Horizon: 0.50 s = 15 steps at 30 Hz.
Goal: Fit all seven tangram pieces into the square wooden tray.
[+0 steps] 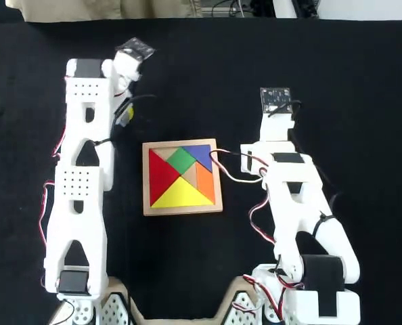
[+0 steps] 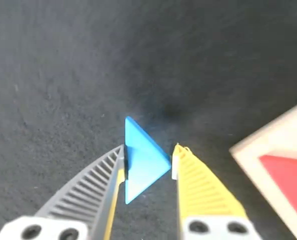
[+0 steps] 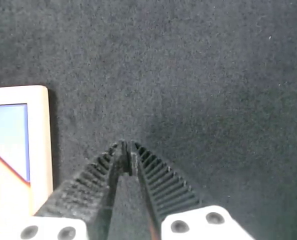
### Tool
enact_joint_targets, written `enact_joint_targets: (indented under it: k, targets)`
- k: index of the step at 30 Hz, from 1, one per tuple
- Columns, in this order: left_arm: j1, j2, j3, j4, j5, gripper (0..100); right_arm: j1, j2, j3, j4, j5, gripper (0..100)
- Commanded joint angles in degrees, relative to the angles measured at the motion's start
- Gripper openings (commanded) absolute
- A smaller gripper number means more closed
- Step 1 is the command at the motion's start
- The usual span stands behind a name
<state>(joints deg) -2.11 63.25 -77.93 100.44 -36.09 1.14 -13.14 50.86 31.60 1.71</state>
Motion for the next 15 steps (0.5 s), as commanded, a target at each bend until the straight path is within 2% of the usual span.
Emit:
enact_joint_targets:
  k: [1, 6, 11, 15]
  targets:
    - [3.56, -11.16, 6.29, 0.62, -2.37, 9, 0.00, -0.40, -3.47, -0.62, 0.62, 1.2]
    - [8.40, -26.64, 22.64, 0.53, -5.54, 9, 1.93, -0.40, -4.26, -0.62, 0.62, 1.2]
    - [14.81, -41.32, 40.04, 0.09, -12.84, 9, 2.46, -0.40, -4.35, -0.62, 0.62, 1.2]
    - [17.89, -47.65, 54.37, -8.44, -19.52, 9, 2.46, -0.22, -4.35, -0.62, 0.62, 1.2]
